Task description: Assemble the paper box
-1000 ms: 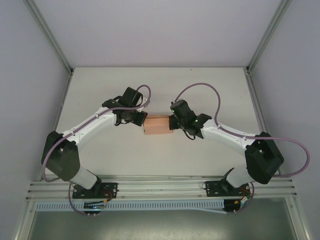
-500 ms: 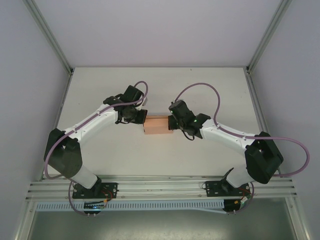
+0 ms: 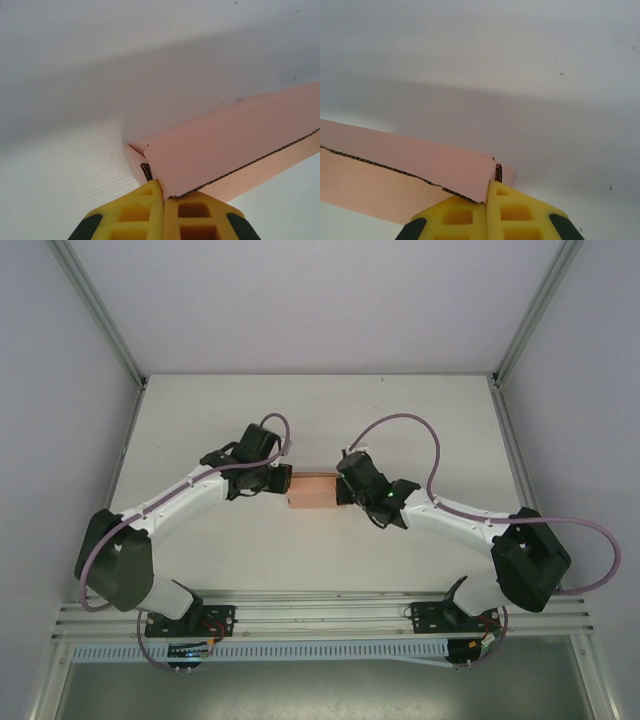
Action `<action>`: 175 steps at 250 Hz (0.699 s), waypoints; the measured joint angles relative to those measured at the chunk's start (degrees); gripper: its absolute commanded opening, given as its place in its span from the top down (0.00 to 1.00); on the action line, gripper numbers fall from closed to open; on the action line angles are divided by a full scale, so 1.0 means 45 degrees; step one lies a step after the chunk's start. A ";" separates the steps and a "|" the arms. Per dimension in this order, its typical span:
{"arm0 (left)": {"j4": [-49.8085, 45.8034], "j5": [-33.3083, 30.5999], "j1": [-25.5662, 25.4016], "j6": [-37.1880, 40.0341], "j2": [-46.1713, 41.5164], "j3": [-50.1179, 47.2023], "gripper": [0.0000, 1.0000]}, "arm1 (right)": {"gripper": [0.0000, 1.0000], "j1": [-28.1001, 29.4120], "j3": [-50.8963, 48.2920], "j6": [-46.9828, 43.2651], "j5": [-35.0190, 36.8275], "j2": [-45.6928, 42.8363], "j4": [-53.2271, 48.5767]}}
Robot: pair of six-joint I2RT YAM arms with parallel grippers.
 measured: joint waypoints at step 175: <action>0.1379 -0.0160 -0.0413 -0.0233 -0.0321 -0.1107 1.00 | 0.41 0.0389 -0.1302 -0.0549 -0.0515 -0.1331 0.0869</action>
